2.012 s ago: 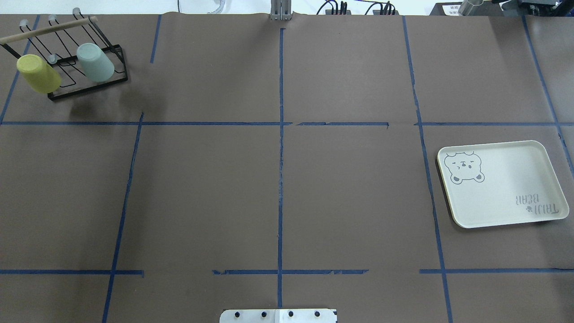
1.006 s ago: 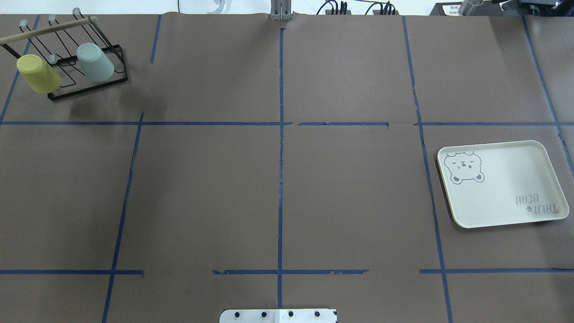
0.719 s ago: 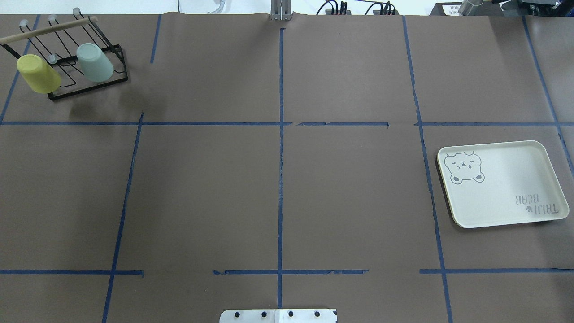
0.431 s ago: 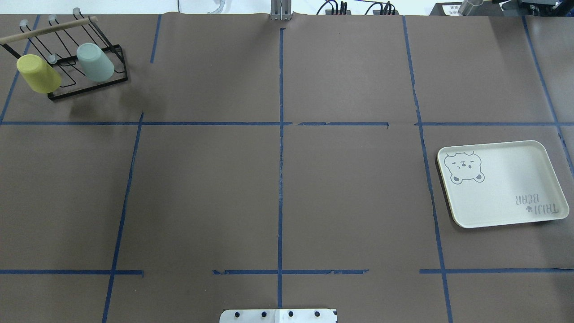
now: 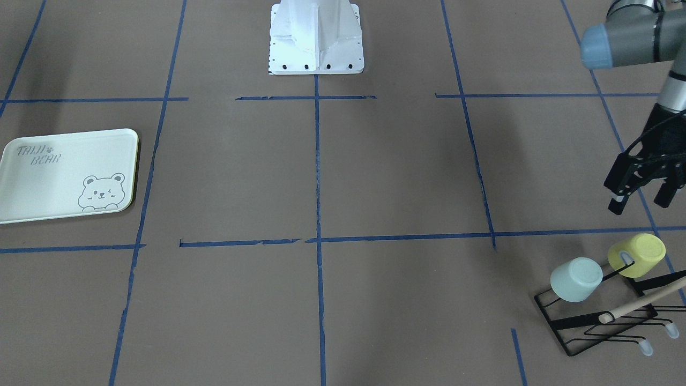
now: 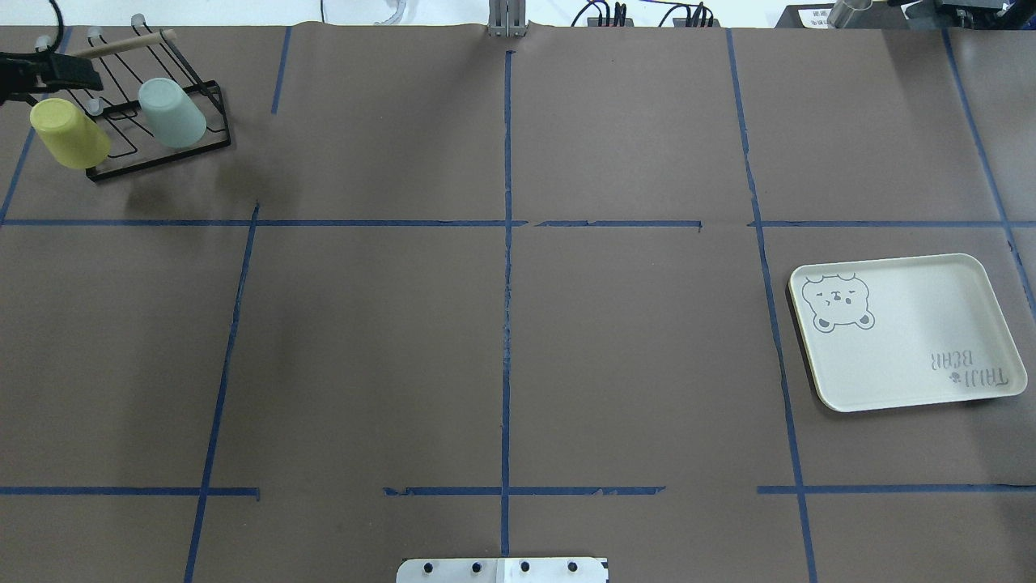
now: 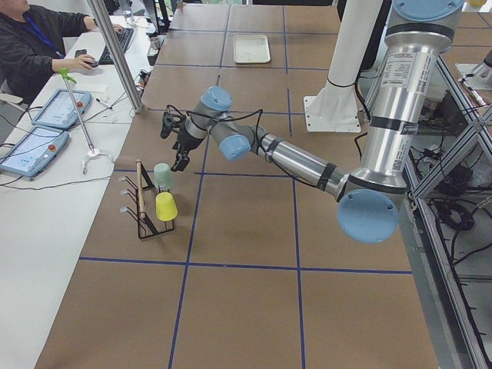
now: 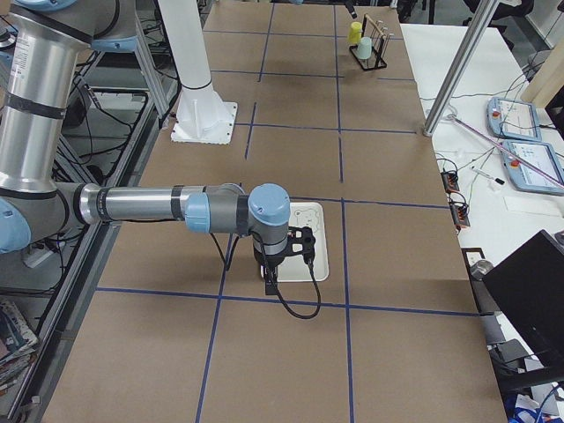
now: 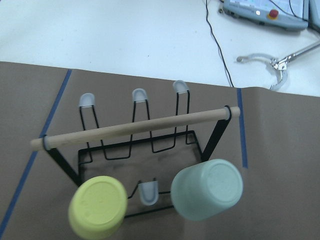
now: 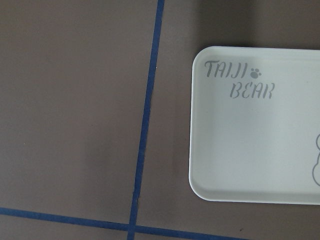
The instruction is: Left arm grabs green cup and hands to right arm on tray
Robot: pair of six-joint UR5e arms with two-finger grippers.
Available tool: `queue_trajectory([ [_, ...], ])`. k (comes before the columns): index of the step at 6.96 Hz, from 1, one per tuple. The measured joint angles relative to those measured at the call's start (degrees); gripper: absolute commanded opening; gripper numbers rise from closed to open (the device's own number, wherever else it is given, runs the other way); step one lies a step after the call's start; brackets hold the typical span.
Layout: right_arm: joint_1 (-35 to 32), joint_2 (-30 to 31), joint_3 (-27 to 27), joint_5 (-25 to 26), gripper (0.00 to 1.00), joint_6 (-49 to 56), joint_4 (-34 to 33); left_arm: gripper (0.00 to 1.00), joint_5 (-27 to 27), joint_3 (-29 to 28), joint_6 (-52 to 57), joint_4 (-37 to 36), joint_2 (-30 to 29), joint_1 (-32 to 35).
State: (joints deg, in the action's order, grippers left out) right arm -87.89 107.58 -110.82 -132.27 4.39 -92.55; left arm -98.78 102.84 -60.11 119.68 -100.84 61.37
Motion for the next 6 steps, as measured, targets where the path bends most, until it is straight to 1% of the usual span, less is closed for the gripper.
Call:
queue_trajectory([
  [1, 0.0, 0.0, 0.0, 0.0, 1.00, 0.0, 0.0, 1.00, 8.9, -0.9, -3.0, 0.0, -1.4, -4.6],
  [2, 0.0, 0.0, 0.1, 0.0, 1.00, 0.0, 0.0, 1.00, 15.9, -2.2, -4.1, 0.0, -2.4, -7.8],
  [3, 0.0, 0.0, 0.1, 0.0, 1.00, 0.0, 0.0, 1.00, 20.9, -4.2, -4.5, 0.0, -3.8, -9.7],
  [4, 0.0, 0.0, 0.2, 0.0, 1.00, 0.0, 0.0, 1.00, 24.0, -6.5, -4.5, 0.2, -5.2, -10.9],
  [6, 0.0, 0.0, 0.3, 0.0, 1.00, 0.0, 0.0, 1.00, 25.7, -11.2, -4.2, 0.7, -7.2, -11.8],
])
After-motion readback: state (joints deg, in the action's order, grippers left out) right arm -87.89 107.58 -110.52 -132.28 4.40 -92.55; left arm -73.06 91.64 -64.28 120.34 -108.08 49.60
